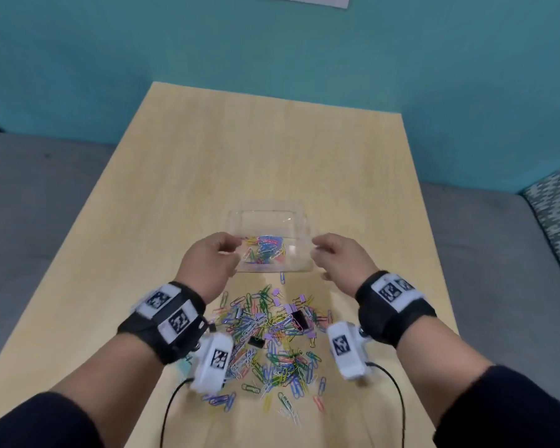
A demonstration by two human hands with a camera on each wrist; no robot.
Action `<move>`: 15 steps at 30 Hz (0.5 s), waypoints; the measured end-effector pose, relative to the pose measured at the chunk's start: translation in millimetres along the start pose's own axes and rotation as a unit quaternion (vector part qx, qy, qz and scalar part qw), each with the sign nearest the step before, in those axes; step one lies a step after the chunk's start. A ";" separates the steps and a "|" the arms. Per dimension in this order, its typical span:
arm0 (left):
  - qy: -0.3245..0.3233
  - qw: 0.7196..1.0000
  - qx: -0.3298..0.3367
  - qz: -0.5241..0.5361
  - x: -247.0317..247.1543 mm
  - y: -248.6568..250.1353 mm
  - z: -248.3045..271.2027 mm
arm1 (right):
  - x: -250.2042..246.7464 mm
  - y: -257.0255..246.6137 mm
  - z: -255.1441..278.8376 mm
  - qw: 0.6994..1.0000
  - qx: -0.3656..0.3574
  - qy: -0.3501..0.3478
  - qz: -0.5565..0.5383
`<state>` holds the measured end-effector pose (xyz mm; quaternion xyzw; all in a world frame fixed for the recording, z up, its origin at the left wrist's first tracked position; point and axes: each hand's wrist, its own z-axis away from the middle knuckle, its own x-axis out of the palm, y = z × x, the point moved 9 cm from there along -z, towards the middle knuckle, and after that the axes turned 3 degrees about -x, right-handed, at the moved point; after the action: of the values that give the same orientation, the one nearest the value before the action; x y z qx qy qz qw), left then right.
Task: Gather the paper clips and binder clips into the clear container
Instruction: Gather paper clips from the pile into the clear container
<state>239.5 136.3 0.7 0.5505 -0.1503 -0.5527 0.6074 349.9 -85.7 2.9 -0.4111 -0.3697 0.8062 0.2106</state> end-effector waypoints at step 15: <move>-0.162 0.879 0.280 -0.350 83.2 -83.0 193.5 | 84.3 121.4 121.1 0.884 -0.111 -0.097 0.443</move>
<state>73.0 -12.6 -36.5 0.6169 -0.1924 -0.7459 0.1617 198.1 -160.1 -86.1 -0.4725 -0.2544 0.8052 -0.2524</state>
